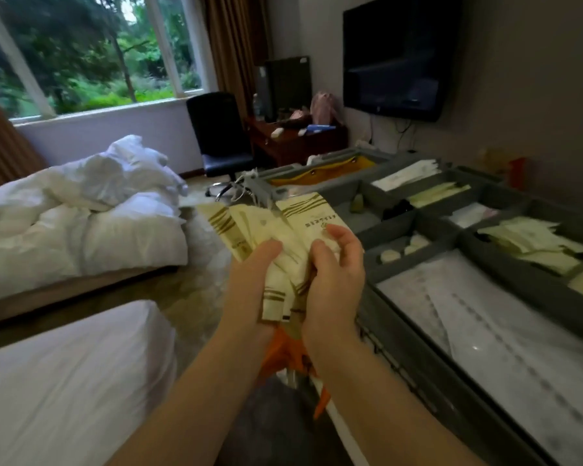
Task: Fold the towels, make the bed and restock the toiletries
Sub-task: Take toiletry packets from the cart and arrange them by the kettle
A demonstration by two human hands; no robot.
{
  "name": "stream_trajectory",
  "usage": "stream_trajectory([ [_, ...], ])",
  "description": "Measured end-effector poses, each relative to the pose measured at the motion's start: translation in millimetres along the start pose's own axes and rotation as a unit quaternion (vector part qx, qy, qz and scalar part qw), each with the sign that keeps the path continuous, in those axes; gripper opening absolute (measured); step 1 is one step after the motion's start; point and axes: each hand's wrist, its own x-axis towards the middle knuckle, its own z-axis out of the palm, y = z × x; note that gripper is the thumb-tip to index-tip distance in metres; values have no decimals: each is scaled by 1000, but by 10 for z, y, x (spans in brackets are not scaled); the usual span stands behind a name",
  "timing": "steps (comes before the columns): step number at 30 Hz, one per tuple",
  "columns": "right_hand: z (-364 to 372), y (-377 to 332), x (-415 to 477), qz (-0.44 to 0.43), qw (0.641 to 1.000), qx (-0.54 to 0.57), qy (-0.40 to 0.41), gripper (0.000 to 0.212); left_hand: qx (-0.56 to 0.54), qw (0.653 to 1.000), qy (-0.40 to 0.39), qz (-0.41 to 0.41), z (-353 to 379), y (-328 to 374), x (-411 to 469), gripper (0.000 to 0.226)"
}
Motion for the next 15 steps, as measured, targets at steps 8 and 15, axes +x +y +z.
stream_trajectory([
  [8, 66, 245, 1569, -122, 981, -110, 105, 27, 65, 980, -172, -72, 775, -351, 1652, 29],
  [15, -152, 137, 2407, -180, 919, -132, 326, 36, 132, 899, -354, -223, 1478, -636, 2635, 21],
])
